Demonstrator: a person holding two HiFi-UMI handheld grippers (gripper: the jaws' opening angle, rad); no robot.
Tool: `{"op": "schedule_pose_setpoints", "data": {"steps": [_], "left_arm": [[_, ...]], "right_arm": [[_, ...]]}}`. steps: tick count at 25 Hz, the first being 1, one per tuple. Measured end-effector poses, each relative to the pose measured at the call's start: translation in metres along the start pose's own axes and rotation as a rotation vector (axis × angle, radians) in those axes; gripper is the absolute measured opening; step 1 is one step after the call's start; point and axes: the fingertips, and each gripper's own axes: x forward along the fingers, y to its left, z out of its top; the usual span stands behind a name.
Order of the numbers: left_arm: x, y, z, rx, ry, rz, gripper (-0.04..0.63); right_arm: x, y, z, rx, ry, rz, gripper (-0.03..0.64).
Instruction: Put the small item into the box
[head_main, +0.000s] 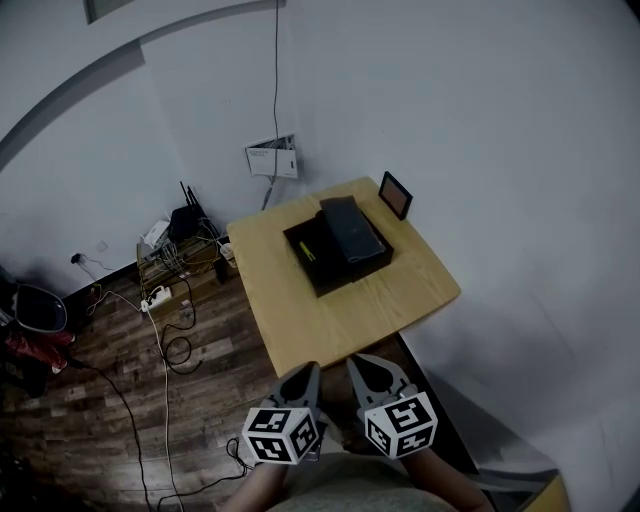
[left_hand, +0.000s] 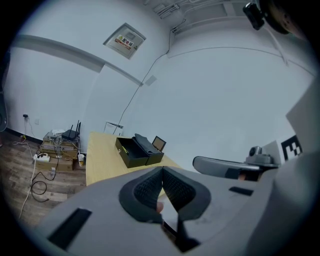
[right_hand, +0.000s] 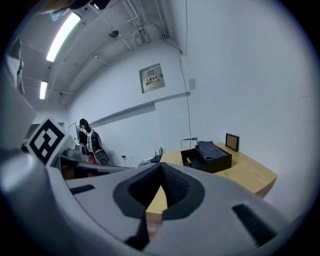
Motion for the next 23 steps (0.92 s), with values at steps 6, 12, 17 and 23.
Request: {"op": "schedule_pose_setpoints", "data": {"steps": [6,12,17,23], "left_arm": [[-0.0013,-0.0001,0.0032,0.004,-0.010,-0.008,0.003],[-0.0024,-0.0003,0.0058,0.006,-0.019,-0.008,0.003],[-0.0038,-0.0015,0.0080,0.009,-0.024,-0.009,0.003],[-0.0036,0.0008,0.0055,0.003,-0.024,-0.002,0.003]], "right_arm": [[-0.0010,0.0030,0.0017,-0.003,-0.012,-0.001,0.000],[-0.0011,0.0061,0.0048,0.005,-0.026,0.013,0.000],[0.0007,0.0090,0.0050,-0.012,-0.021,0.021,0.000],[0.0019,0.0095,0.0013,-0.009,-0.021,0.022,0.000]]}}
